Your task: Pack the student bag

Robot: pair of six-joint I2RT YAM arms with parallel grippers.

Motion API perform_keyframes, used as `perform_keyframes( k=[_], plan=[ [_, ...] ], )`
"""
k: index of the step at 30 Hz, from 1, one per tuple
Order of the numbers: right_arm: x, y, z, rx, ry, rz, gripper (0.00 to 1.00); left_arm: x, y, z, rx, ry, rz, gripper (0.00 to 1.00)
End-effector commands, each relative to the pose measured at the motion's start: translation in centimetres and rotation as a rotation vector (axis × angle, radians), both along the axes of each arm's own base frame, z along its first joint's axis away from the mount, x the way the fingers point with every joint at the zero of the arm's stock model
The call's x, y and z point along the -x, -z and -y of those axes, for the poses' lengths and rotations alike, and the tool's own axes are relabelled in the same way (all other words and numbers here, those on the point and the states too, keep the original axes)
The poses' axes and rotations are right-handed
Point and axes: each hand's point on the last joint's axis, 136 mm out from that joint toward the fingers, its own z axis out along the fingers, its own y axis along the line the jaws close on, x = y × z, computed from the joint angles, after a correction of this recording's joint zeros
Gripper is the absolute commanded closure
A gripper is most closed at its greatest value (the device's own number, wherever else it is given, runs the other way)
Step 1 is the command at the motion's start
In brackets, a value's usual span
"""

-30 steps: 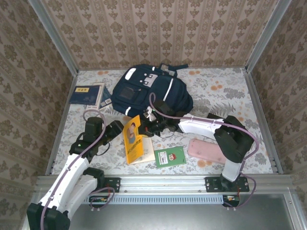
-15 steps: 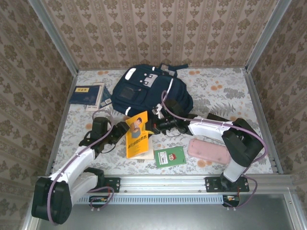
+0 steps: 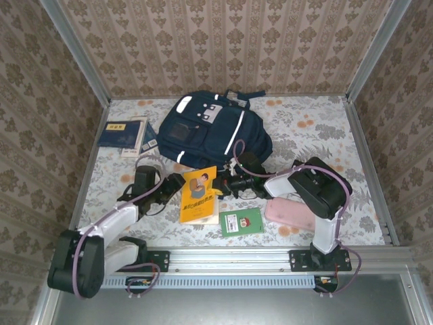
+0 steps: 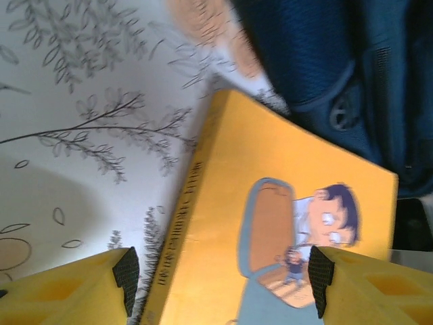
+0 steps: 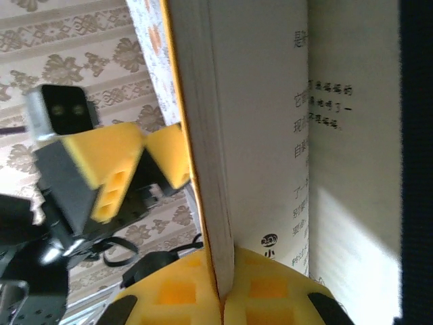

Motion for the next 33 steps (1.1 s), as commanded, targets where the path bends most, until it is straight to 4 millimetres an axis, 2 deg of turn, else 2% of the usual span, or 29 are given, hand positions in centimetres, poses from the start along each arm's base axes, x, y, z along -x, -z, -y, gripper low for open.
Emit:
perform_keyframes(
  k=[1,6,11,17,24,29,33],
  plan=[
    [-0.5,-3.7,-0.8,-0.131,-0.022,0.059,1.00,-0.6,0.5,0.9,0.026,0.041,0.020,0.30],
    [-0.2,-5.4,-0.6,-0.157,-0.033,0.083,1.00,-1.3,0.7,2.6,0.134,0.063,-0.001,0.30],
    [0.2,-5.1,0.3,-0.165,-0.013,0.070,1.00,-1.9,-0.2,4.1,0.229,0.077,0.022,0.29],
    [-0.3,-5.3,0.7,-0.223,0.032,0.066,1.00,-1.8,-1.0,5.5,0.271,0.095,0.028,0.29],
    [-0.7,-7.3,0.5,-0.293,0.041,0.093,1.00,-1.2,0.1,5.6,0.283,0.082,-0.011,0.27],
    [-0.7,-7.3,0.6,-0.280,0.044,0.102,1.00,-1.4,-1.2,6.3,0.369,0.081,0.011,0.33],
    [-0.5,-6.5,0.8,-0.257,0.042,0.099,1.00,-1.8,-2.7,6.7,0.415,0.079,0.047,0.46]
  ],
)
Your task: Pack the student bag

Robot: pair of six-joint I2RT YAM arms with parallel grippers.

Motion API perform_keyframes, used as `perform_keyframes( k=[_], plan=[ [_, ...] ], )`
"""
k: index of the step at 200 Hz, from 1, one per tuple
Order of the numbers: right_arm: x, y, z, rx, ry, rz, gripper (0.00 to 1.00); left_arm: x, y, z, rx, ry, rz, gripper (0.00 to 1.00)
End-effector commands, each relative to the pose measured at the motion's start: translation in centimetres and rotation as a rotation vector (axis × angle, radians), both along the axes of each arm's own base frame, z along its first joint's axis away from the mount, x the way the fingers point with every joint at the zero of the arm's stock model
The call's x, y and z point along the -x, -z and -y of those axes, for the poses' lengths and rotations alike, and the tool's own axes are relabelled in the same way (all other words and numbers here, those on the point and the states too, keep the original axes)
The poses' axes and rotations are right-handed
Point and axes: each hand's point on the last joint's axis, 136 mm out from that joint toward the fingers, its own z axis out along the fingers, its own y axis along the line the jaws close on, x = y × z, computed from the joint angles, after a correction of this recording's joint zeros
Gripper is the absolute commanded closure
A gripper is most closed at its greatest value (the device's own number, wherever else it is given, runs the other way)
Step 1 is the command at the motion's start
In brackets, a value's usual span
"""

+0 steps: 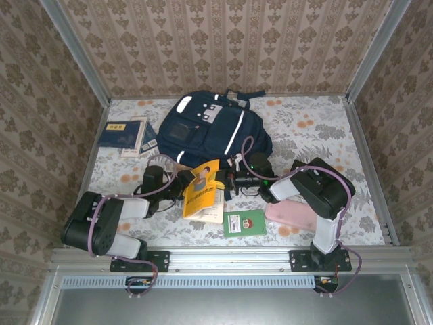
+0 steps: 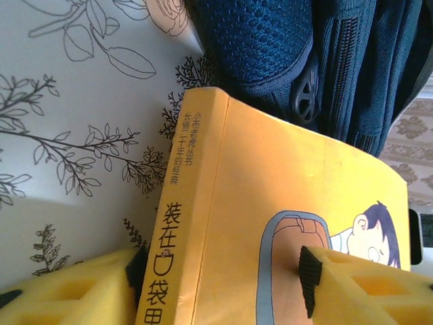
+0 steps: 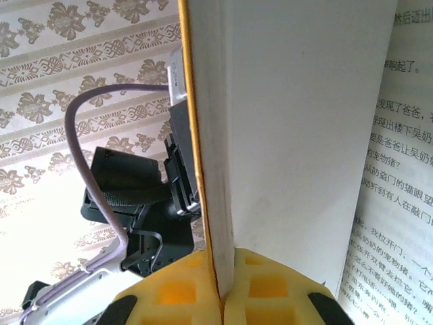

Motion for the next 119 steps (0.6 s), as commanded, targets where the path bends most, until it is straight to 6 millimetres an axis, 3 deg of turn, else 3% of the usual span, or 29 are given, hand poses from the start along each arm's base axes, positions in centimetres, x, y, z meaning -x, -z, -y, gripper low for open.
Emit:
perform_keyframes(
  k=[1,59,89,101,119],
  plan=[
    [0.0,-1.7,0.0,-0.030,-0.008,0.090,1.00,-0.2,-3.1,1.4,0.110,0.037,0.070,0.50],
    [0.7,2.1,1.2,0.098,0.003,0.055,1.00,-0.3,-5.4,0.3,0.062,-0.001,0.141,0.76],
    [1.0,3.1,1.9,0.170,0.009,0.057,0.96,-0.2,-7.0,-0.6,0.023,-0.017,0.189,0.84],
    [1.0,2.9,2.1,0.185,0.013,0.068,0.87,-0.2,-7.6,-0.9,0.006,-0.022,0.209,0.89],
    [1.0,2.5,2.4,0.219,0.017,0.089,0.58,-0.1,-8.6,-1.3,-0.006,-0.038,0.237,0.98]
  ],
)
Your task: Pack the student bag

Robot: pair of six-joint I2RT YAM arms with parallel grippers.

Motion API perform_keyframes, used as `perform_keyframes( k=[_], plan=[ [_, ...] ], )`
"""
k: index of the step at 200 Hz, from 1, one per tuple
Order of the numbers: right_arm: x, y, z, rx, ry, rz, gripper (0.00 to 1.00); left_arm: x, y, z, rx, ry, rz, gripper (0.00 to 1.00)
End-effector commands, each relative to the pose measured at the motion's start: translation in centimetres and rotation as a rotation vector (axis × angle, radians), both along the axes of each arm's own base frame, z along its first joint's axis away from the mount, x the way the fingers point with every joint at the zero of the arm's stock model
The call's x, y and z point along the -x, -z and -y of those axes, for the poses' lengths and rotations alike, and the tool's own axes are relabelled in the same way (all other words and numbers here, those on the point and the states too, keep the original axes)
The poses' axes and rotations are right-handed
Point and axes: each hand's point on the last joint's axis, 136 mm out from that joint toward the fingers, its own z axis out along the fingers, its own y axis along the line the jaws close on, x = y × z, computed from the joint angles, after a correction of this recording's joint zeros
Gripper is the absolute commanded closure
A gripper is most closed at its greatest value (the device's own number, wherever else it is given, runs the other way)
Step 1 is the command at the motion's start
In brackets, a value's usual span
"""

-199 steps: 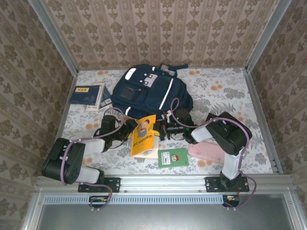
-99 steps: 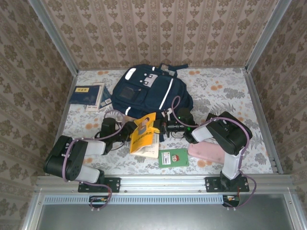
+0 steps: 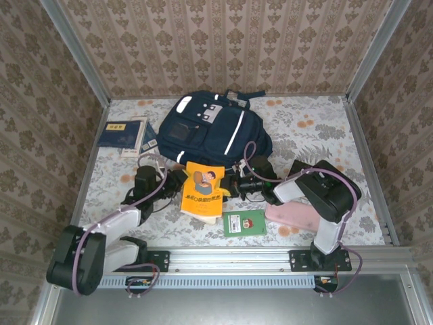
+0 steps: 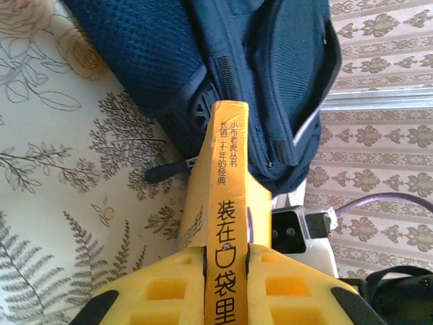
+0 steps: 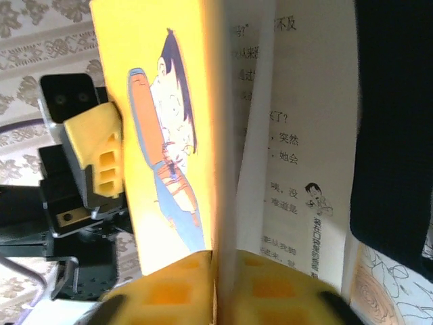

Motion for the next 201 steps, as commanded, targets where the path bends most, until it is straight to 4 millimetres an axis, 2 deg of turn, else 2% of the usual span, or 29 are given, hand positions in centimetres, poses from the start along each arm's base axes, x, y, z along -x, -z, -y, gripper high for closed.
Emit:
perform_keyframes(
  k=[1,18,45,60,109,131,174,194,201],
  plan=[
    [-0.4,-1.1,0.4,0.059,0.020,0.078,0.58,-0.3,-3.1,0.1,-0.003,0.009,0.079,0.98],
    [-0.5,-1.7,1.1,0.131,0.034,0.116,0.37,-0.5,-4.6,-0.2,0.001,-0.013,0.115,1.00],
    [-0.3,-3.4,1.8,0.215,0.043,0.183,0.10,-0.9,-7.8,-0.6,0.025,-0.048,0.177,1.00],
    [-0.4,-4.6,1.7,0.208,0.051,0.201,0.02,-1.1,-9.8,-0.6,0.053,-0.061,0.207,1.00],
    [-1.1,-6.4,0.4,0.166,0.068,0.209,0.00,-1.4,-15.6,0.8,0.169,-0.049,0.282,1.00],
    [-1.7,-7.9,-0.4,0.078,0.088,0.226,0.01,-1.0,-17.9,1.5,0.204,-0.030,0.317,1.00],
    [-2.2,-14.3,-2.3,-0.294,0.085,0.279,0.00,-0.8,-19.6,1.8,0.232,-0.023,0.340,1.00],
    [-2.1,-15.6,-2.1,-0.368,0.094,0.291,0.03,-0.8,-19.4,1.7,0.228,-0.031,0.338,1.00],
    [-2.0,-15.8,-1.9,-0.373,0.100,0.298,0.08,-0.8,-19.3,1.6,0.225,-0.034,0.339,1.00]
  ],
)
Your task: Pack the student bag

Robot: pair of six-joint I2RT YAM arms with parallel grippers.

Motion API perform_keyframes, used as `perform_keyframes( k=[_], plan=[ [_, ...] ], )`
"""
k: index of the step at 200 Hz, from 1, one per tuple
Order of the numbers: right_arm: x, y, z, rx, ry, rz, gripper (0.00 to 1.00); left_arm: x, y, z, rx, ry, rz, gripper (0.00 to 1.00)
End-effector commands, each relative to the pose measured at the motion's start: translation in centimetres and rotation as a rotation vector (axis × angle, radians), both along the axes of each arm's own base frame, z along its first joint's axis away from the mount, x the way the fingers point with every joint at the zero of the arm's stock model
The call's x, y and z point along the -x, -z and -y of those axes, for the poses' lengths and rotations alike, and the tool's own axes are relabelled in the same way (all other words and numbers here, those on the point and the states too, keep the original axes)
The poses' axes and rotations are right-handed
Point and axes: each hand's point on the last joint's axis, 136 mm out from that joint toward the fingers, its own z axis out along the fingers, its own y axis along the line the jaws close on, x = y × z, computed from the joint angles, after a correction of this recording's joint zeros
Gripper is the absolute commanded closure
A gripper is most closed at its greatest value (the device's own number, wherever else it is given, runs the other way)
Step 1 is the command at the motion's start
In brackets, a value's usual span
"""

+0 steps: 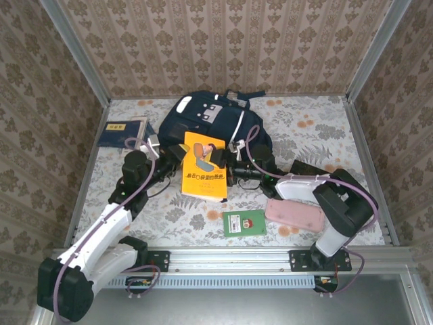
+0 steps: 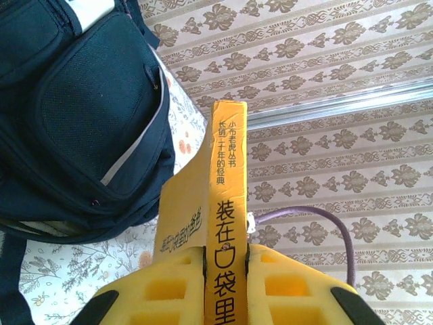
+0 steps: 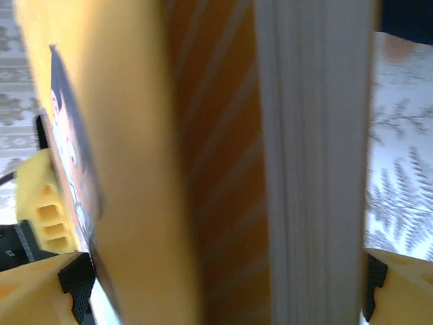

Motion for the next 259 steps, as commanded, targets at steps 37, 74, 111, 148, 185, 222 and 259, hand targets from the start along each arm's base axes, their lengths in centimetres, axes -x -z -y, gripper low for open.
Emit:
perform_keyframes(
  k=[37,74,111,148,185,222,259],
  plan=[
    [1.4,-4.5,0.9,-0.123,-0.003,0.101,0.58,0.1,-3.2,-0.2,0.041,-0.017,0.079,1.00],
    [1.8,-4.3,1.5,-0.002,-0.033,0.148,1.00,0.5,-2.6,0.9,0.004,0.062,0.078,0.65],
    [3.4,-5.7,1.7,0.020,-0.157,0.222,1.00,1.0,-1.9,2.7,0.042,0.179,0.065,0.52],
    [3.8,-5.9,2.2,0.039,-0.186,0.221,1.00,1.5,-2.4,4.5,0.072,0.273,0.098,0.64],
    [3.1,-5.7,3.2,0.062,-0.146,0.201,0.85,1.4,-2.5,4.6,0.076,0.235,0.132,0.98],
    [2.3,-6.6,4.8,0.041,-0.019,0.203,0.22,-1.1,-3.2,0.9,0.118,-0.060,0.149,1.00],
    [1.5,-6.0,6.3,-0.078,0.132,0.134,0.08,-2.5,-5.1,-1.0,0.196,-0.265,0.185,1.00]
  ],
)
